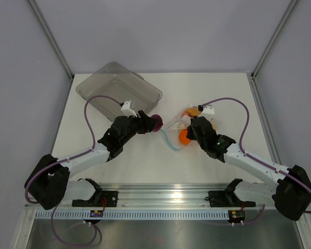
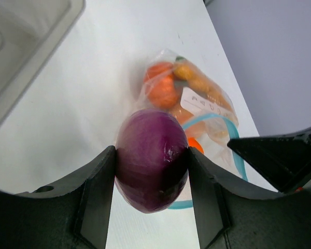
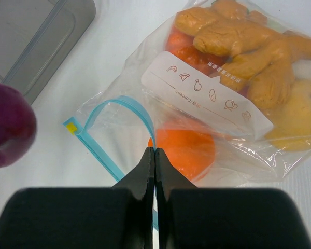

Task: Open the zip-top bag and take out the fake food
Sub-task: Place the fake vegetable in the bin.

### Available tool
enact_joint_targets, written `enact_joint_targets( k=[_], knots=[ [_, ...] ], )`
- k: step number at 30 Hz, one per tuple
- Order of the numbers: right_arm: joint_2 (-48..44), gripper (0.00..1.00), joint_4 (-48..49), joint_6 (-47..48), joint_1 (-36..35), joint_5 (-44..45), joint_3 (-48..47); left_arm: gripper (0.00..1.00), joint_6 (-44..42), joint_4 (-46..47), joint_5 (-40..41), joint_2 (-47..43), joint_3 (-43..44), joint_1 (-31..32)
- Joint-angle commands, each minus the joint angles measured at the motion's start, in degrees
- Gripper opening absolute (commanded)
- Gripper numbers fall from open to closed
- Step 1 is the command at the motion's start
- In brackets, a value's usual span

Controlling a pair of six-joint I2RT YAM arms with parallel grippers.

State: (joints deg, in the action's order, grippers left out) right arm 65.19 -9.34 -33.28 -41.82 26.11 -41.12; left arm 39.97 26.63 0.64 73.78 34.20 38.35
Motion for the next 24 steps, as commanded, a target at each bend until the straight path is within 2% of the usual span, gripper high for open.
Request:
enact_joint_targets(
  k=[1,6,11,17,24],
  knots=[
    [-0.8,0.00,0.6,-0.2,0.6,2.3,-0.7,0.26,2.5,2.6,1.5,-4.5,-1.7,-2.8],
    [0.6,0.00,0.7,0.0,0.7,1.9,-1.1,0.25,3.2,-2.6,8.3,-8.4,0.2,-5.6],
    [0.5,0.00,1.5,-0.1,0.6,2.5,-0.4,0.25,2.2,-0.7,14.8,-10.8,-0.9,-9.8],
    [1.3,0.00,2.2,-0.1,0.6,1.9,-0.3,0.17,4.1,-5.2,15.4,-6.8,2.9,-16.4],
    [2.0,0.00,3.1,-0.3,0.6,1.1,-0.1,0.22,4.5,-5.1,15.6,-1.5,5.2,-21.1]
  ],
)
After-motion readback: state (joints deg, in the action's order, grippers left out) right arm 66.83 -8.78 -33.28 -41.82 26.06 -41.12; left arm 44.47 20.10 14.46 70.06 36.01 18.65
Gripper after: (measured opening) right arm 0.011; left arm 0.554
